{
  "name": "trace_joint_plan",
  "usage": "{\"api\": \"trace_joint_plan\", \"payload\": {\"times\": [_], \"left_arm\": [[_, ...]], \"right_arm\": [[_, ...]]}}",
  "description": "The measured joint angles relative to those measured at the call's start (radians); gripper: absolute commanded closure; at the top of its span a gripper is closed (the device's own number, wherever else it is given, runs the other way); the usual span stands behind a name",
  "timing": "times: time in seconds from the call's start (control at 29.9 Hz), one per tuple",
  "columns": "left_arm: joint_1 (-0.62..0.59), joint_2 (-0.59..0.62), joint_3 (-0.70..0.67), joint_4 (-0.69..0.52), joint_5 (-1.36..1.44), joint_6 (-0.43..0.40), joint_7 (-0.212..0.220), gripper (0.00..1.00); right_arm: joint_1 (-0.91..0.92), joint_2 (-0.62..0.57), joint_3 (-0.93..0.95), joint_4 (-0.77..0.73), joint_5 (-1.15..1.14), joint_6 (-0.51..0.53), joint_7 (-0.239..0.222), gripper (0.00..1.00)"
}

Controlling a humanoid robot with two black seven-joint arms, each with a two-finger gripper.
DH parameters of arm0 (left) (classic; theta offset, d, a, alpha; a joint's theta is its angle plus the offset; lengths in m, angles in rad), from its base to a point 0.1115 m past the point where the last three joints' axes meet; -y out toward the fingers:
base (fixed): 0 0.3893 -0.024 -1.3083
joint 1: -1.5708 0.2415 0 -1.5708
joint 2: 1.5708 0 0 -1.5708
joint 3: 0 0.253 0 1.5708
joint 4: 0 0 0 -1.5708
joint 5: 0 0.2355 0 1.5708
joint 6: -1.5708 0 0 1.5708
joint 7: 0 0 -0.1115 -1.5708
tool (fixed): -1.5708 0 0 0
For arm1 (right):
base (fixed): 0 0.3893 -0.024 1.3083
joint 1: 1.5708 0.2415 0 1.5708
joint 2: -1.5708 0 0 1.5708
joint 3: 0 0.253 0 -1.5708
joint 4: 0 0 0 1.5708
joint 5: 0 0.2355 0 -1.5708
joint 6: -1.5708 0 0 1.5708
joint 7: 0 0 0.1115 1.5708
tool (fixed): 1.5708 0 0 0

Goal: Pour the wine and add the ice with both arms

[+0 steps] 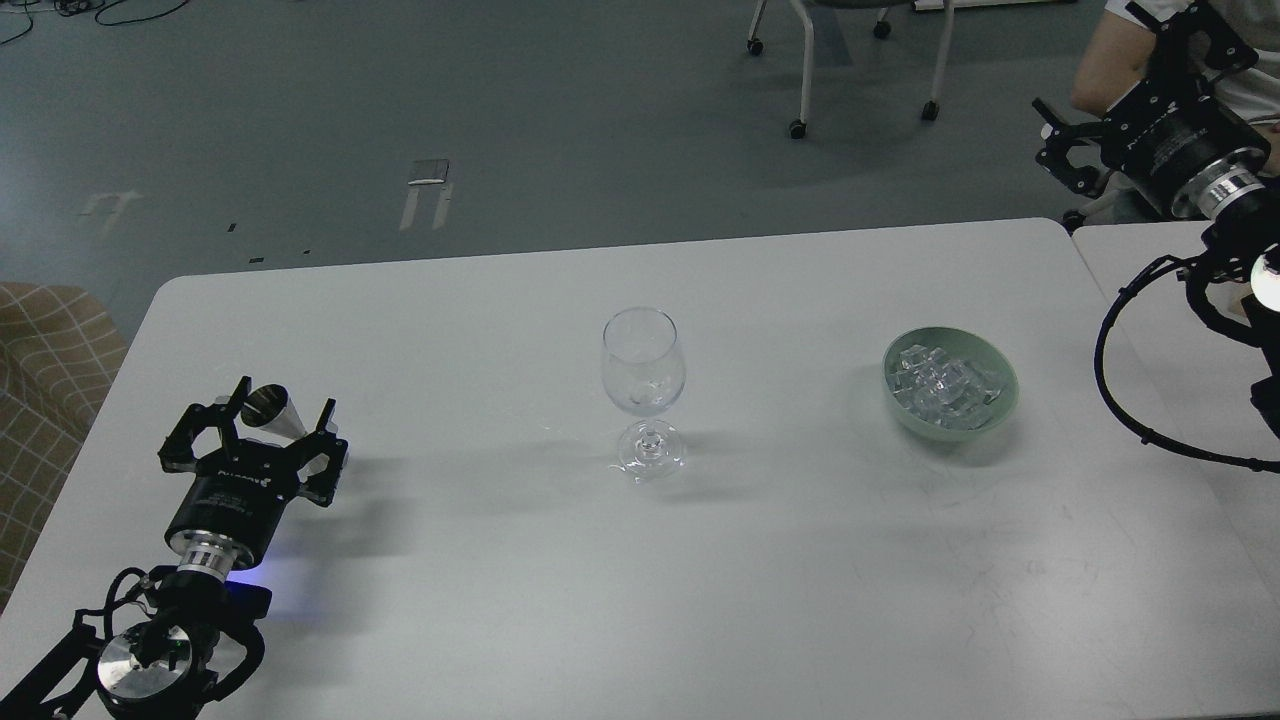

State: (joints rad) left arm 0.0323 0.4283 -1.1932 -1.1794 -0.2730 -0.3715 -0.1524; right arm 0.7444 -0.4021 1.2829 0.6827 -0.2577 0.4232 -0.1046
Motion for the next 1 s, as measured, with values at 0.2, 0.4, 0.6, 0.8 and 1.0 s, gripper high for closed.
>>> {"api": "trace_joint_plan", "payload": {"times": [0.2,0.4,0.6,0.8,1.0], "left_arm": [[0.001,0.000,-0.019,0.000,-0.003,0.010,0.002,0.19],[0.001,-0.002,-0.020,-0.015,-0.001,0.010,0.002,0.19],[0.001,-0.002,-0.020,-0.017,0.000,0.010,0.002,0.19],[0.001,-0.003,-0.020,-0.017,-0.005,0.013,0.005,0.22],[0.015,-0.008,-0.031,-0.043,-0.014,0.042,0.008,0.22]], "right_arm": [[0.000,0.007,0.001,0.002,0.000,-0.001,0.000,0.00],[0.000,0.002,0.001,0.008,0.000,-0.001,0.000,0.00],[0.000,-0.005,0.003,0.008,0.000,-0.001,0.000,0.00],[0.000,-0.007,0.003,0.008,0.000,-0.001,0.000,0.00],[0.000,-0.009,0.003,0.008,0.000,-0.001,0.000,0.00]]}}
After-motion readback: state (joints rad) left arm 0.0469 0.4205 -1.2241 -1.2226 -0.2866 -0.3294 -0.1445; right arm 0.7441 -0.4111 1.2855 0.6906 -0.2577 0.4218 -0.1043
